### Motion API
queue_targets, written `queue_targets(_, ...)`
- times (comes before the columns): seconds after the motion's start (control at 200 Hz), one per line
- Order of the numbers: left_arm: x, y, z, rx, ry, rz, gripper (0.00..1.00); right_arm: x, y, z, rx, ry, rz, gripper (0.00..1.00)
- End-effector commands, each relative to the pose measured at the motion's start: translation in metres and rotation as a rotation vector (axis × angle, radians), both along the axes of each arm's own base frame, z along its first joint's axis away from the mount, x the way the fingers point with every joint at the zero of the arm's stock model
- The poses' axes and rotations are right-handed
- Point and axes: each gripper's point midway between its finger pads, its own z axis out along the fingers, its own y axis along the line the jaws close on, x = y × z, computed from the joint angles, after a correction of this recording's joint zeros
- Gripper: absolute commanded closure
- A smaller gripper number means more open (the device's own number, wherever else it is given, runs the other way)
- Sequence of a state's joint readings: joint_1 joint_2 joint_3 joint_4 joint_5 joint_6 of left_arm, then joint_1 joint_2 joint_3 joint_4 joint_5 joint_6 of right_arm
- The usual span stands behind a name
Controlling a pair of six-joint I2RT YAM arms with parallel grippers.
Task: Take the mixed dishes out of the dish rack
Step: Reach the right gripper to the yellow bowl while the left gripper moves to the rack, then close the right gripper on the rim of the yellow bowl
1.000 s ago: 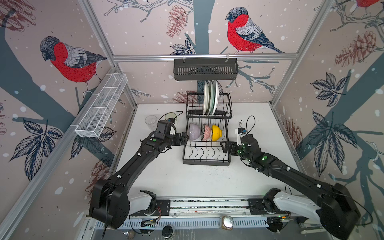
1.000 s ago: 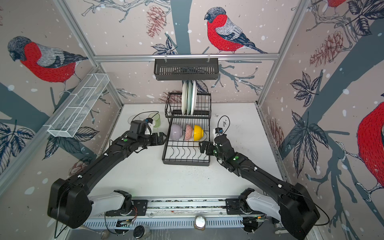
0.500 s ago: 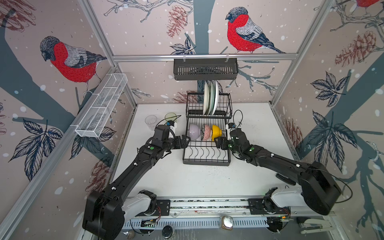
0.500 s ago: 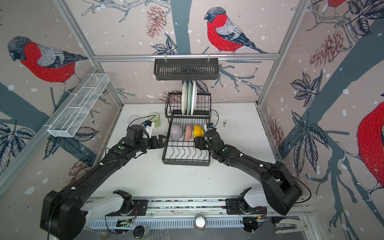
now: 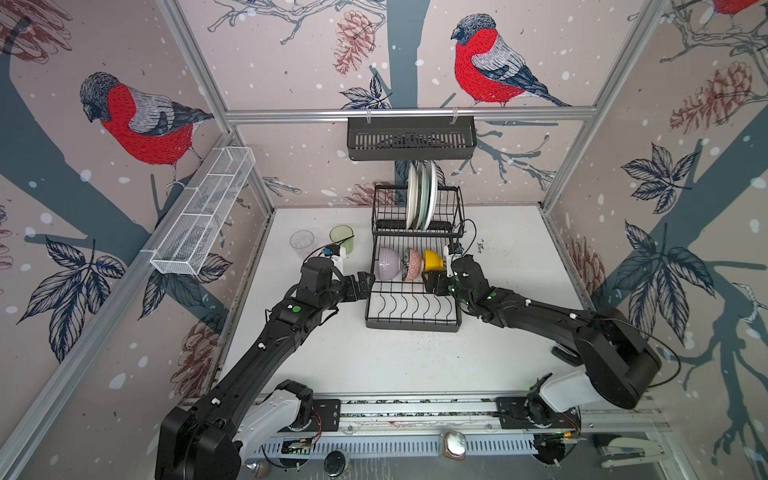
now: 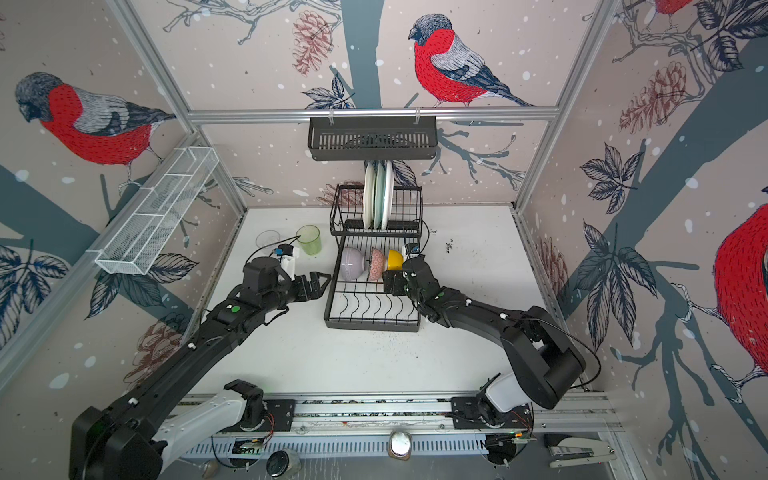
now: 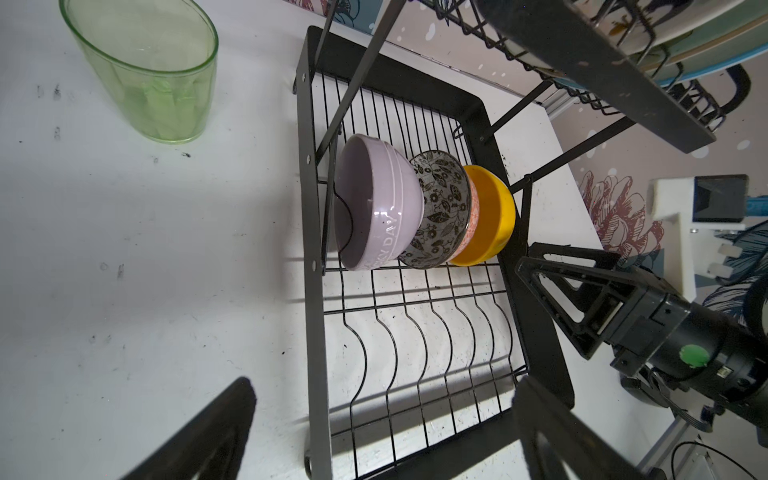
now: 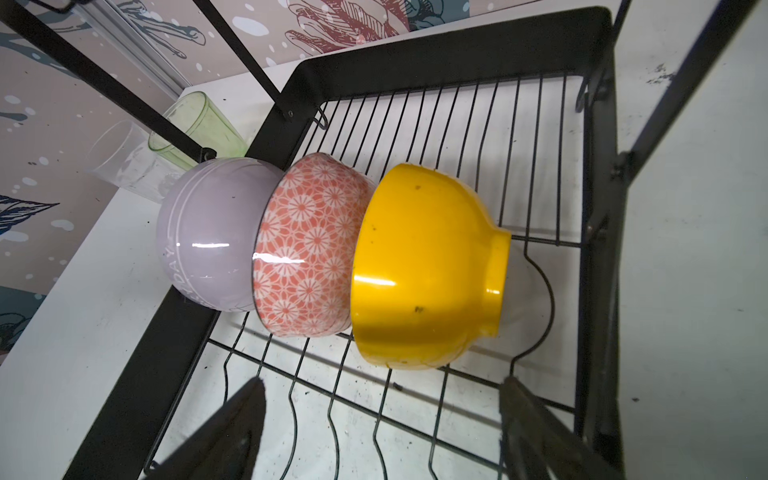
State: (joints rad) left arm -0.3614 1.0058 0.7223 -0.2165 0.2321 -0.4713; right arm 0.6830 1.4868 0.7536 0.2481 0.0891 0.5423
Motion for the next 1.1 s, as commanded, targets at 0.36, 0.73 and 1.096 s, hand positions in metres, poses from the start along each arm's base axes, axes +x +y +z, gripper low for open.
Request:
queue_targets(0.36, 0.015, -0.009, 0.006, -0.034, -0.032, -0.010, 0.03, 0.022, 0.001, -0.006, 0.002, -0.033, -0.021, 0.15)
queue_targets(0.73, 0.016, -0.010, 0.000, -0.014, -0.006, -0.017, 0.03, 0.030, 0.009, -0.016, 0.013, -0.036, 0.002, 0.17)
queue_targets(1.096, 0.016, -0.006, -0.003, 0.012, -0.003, -0.007, 0.03, 0.038, 0.009, -0.025, -0.032, -0.027, -0.010, 0.25)
